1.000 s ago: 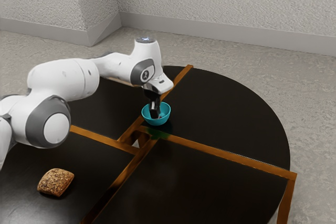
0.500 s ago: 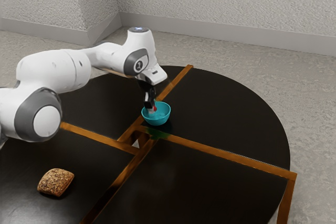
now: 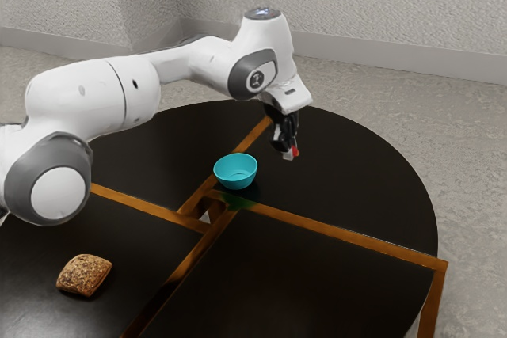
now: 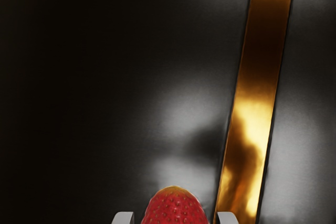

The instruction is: Take strawberry from the bowl

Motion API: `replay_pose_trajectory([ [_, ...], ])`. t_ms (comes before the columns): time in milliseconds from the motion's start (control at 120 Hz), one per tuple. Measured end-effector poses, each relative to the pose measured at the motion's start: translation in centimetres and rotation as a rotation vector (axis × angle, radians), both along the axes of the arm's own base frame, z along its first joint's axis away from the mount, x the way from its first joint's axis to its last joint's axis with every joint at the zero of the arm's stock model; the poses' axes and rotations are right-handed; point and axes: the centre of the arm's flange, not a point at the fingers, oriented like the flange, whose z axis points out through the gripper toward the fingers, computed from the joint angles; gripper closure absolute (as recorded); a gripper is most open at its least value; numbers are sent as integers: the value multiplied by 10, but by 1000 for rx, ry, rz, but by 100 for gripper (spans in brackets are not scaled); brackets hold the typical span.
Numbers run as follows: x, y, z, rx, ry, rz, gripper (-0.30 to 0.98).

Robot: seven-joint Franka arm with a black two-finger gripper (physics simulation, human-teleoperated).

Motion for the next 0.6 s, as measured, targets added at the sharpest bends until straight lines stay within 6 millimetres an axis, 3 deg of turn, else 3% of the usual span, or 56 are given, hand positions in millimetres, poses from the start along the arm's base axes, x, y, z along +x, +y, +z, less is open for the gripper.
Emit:
replay_pose_trajectory([
  [125,-1,-30,-42,-30,26,-30,62],
  [233,1,-38,-68,-46,31,-32,62],
  [400,3,-40,-78,-60,27,-28,30],
  [508,2,-38,-66,-63,12,-23,18],
  [550,-4,-36,-44,-60,-3,-22,15],
  [600,-24,-30,1,-46,-27,-18,12],
])
